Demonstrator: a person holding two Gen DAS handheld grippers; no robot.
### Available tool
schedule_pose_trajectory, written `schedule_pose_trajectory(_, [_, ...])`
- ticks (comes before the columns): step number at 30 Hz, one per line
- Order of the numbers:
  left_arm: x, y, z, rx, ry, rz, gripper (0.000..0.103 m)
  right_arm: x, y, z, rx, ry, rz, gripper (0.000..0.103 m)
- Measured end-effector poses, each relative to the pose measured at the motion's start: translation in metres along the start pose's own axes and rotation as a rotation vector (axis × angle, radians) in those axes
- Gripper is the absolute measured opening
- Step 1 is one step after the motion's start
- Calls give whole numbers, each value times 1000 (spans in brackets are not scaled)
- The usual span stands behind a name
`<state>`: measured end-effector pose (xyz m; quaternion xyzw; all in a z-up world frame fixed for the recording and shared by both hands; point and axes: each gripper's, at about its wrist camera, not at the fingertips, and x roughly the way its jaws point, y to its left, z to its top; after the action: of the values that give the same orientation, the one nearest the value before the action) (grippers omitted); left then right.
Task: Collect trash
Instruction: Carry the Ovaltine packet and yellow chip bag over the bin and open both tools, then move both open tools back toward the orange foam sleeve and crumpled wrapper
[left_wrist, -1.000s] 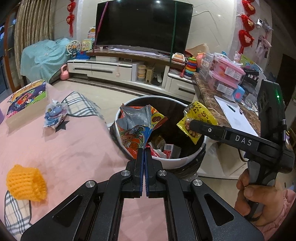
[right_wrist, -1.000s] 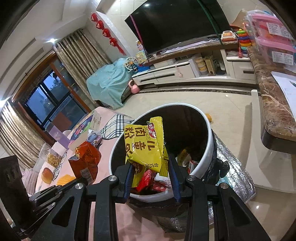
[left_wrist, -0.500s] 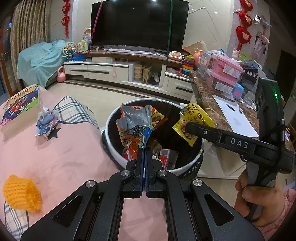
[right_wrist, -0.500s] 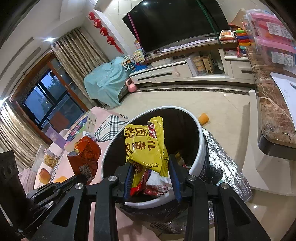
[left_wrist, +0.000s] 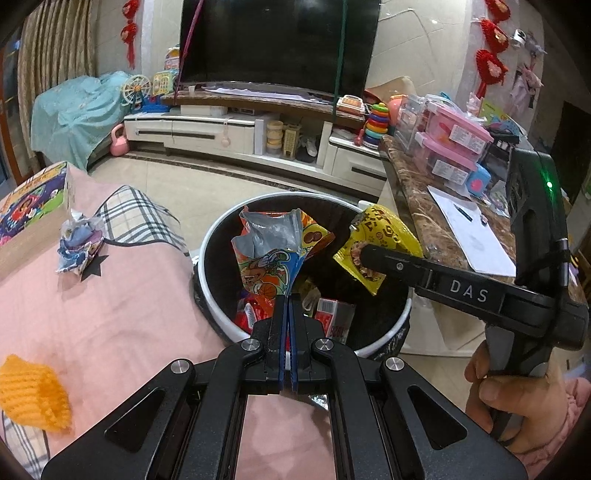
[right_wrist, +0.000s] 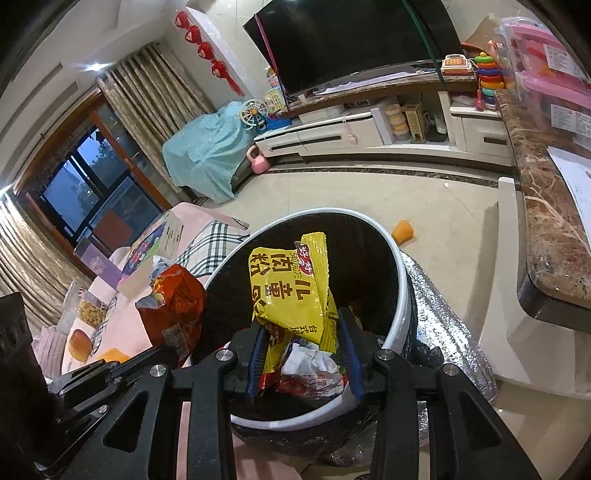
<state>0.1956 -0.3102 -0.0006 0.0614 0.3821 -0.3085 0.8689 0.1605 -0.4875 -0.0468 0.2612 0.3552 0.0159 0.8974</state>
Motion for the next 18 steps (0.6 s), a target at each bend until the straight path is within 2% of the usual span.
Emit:
schedule_pose_trajectory(3, [3, 3, 0, -15, 10, -6, 6, 1, -3, 2, 8, 0, -5, 46])
schedule_pose_trajectory(6, [1, 4, -1, -24, 5, -2, 32, 0, -5, 3, 18, -3, -15, 56])
schedule_pose_trajectory(11, [-6, 7, -4, -27, -15, 5, 34, -2, -4, 2, 22, -11, -13, 58])
schedule_pose_trajectory(13, [-9, 11, -7, -39, -17, 9, 40, -4, -2, 1, 25, -16, -9, 59])
schedule_pose_trajectory(18, [-19, 28, -21, -82, -19, 17, 46, -9, 5, -3, 28, -32, 4, 74])
